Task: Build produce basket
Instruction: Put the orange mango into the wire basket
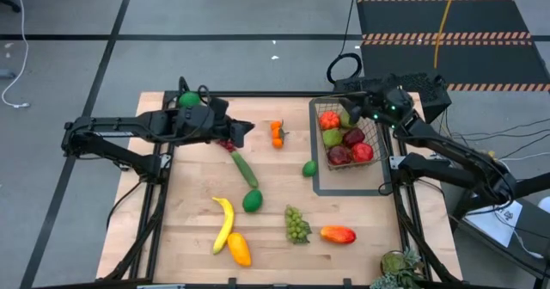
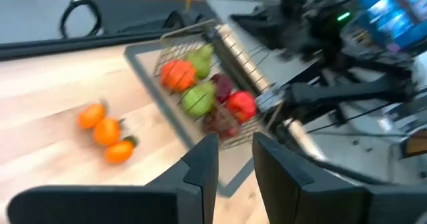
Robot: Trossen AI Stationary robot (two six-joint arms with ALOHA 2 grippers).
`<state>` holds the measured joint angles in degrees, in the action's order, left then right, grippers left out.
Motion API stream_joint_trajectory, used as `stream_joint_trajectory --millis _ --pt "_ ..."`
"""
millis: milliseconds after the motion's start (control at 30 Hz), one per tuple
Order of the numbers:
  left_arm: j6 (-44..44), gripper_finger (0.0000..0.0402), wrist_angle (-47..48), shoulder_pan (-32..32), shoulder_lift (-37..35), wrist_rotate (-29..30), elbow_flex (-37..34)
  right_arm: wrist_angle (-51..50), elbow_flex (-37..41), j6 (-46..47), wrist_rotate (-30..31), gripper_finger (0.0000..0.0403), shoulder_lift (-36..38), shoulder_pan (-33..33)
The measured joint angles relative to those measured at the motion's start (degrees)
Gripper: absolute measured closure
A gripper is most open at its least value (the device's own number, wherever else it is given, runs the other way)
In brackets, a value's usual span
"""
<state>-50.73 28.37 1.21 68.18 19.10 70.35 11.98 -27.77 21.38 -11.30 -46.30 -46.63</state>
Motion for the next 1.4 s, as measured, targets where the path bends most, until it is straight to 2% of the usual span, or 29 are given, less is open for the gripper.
stream_joint_trajectory --millis 133,267,367,567,767,1000,1133,1267,1400 --pt "0.1 0.0309 6.3 1.7 -0.5 -3.4 0.0 0.2 0.0 9.4 -9.1 0.0213 2.5 0.5" --pt "1.7 0.0309 14.6 3.5 -1.0 -9.6 0.0 0.8 0.0 17.1 -9.7 0.0225 5.2 4.1" --pt "5.9 0.0309 20.7 4.7 -1.3 -13.4 0.1 0.2 -1.1 19.5 -5.5 0.0233 7.0 8.7" --pt "18.8 0.0309 29.4 7.8 -1.2 -23.5 0.0 -8.9 -10.2 18.3 10.2 0.0236 6.5 21.1" --pt "28.4 0.0309 30.5 9.5 -1.2 -23.8 0.0 -19.1 -21.0 17.1 18.3 0.0236 1.2 32.2" --pt "29.2 0.0309 31.4 10.2 -1.2 -23.7 0.0 -27.8 -32.4 18.7 27.4 0.0236 -8.5 43.6" --pt "29.4 0.0309 32.8 10.2 -1.1 -23.7 0.0 -32.9 -39.8 18.5 27.1 0.0236 -14.9 48.5" --pt "28.5 0.0309 32.8 10.1 -1.1 -23.7 0.0 -43.8 -47.8 18.5 26.1 0.0236 -20.7 53.4" --pt "26.9 0.0309 32.5 9.2 -1.1 -23.6 0.0 -51.9 -52.7 20.1 24.1 0.0236 -23.8 57.4"
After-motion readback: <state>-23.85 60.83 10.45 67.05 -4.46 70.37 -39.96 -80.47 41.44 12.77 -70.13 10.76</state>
